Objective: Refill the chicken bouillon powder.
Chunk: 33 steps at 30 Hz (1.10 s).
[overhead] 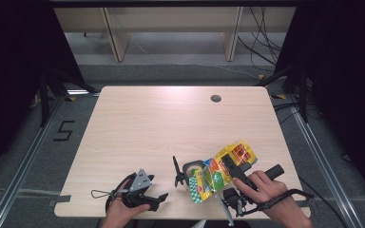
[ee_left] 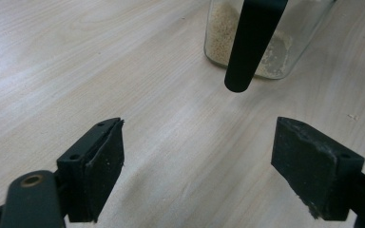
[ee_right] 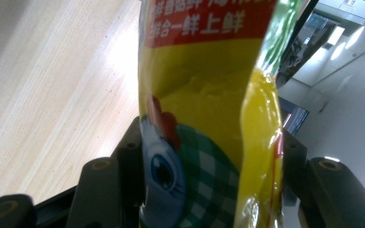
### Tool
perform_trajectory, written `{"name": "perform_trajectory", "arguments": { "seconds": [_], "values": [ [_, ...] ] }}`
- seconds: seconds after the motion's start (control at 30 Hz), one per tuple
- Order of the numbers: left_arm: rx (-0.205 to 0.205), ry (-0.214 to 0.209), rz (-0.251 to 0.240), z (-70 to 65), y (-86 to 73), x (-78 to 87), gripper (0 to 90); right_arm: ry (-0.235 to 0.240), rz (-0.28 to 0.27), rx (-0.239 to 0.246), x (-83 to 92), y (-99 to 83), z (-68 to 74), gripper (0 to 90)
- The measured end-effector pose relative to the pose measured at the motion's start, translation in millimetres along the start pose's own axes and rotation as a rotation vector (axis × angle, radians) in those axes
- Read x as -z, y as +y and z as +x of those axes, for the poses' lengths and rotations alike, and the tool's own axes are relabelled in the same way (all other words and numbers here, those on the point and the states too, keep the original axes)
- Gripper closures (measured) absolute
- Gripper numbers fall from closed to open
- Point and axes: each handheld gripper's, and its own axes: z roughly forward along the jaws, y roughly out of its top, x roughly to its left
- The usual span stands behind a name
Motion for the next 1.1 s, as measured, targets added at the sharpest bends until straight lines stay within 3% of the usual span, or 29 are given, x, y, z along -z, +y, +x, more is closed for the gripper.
{"name": "perform_trajectory", "arguments": {
  "seconds": [0.07, 0.13, 0.2, 0.23, 0.4, 0.47, 0.97, 1.1],
  "values": [
    [0.015, -0.004, -0.004, -0.1, -0.1, -0.3, 17.6, 0.004, 0.001, 0.004, -0.1, 0.0, 0.0, 46.1],
    [0.025, 0.000, -0.008, -1.1, -0.5, -0.6, 17.6, -0.002, -0.028, 0.069, -2.9, -0.4, -3.6, 46.1],
    [-0.009, 0.005, -0.001, 1.1, -0.1, 0.2, 17.6, 0.000, 0.000, 0.066, -0.8, -1.5, -3.4, 46.1],
    [0.004, 0.001, -0.007, 0.7, -0.3, -0.5, 17.6, 0.000, -0.008, 0.031, -0.9, -1.0, -1.3, 46.1],
    [-0.011, -0.004, 0.000, 0.7, 0.4, 0.3, 17.6, -0.003, -0.005, 0.032, -0.3, -2.0, -1.9, 46.1],
    [-0.008, 0.000, 0.004, 0.7, 0.2, 0.3, 17.6, 0.003, 0.003, 0.004, 0.8, -1.8, -1.2, 46.1],
    [-0.009, -0.003, 0.000, 0.9, 0.2, -0.1, 17.5, 0.002, -0.007, 0.016, -0.1, -0.7, -0.8, 46.2],
    [-0.009, -0.003, 0.003, 0.8, 0.3, -0.1, 17.6, 0.000, 0.002, 0.000, 1.1, -1.4, -0.8, 46.3]
  ]
}}
